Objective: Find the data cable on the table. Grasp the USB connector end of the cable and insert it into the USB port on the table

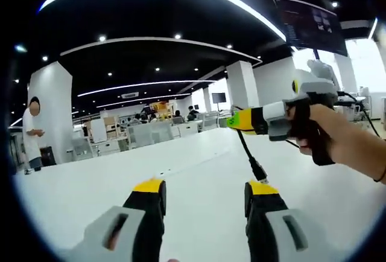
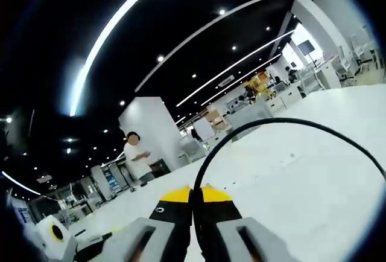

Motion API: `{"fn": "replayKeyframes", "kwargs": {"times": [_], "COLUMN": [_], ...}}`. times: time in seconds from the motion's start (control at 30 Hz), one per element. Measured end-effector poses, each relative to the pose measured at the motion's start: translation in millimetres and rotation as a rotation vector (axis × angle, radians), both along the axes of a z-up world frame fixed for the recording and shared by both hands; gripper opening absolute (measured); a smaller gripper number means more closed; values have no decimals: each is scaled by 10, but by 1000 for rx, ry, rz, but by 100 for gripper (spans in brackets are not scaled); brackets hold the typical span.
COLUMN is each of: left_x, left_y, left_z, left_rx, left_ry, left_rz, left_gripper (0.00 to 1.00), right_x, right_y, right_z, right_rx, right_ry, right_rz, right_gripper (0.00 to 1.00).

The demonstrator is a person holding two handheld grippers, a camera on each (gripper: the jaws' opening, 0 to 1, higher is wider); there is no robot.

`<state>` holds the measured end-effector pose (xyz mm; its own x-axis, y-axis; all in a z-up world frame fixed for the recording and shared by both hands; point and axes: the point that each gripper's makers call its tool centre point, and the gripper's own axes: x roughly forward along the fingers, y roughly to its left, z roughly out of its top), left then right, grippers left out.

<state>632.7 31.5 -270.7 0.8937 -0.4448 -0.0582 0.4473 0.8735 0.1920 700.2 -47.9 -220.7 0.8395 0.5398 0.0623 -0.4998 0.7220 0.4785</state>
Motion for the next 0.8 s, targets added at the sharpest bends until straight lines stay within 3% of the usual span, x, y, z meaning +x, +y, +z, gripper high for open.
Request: {"fn": "replayKeyframes", "kwargs": {"times": [0.3, 0.67, 0.8], "left_x": [125, 262, 301], "left_y": [-336, -557, -591], "left_z": [132, 149, 171], "left_rx": [67, 89, 116], "left_ry": [-102, -123, -159], "left_rz": [-35, -6, 28], "left_gripper": [47, 44, 40], "right_x": [-16, 7, -9], "right_y": [169, 233, 232], "right_z": [384, 502, 512], "right_rx": [20, 47, 56], "right_ry": [-84, -109, -110], "right_rz": [-7, -31, -36], "right_gripper": [5, 5, 5]}}
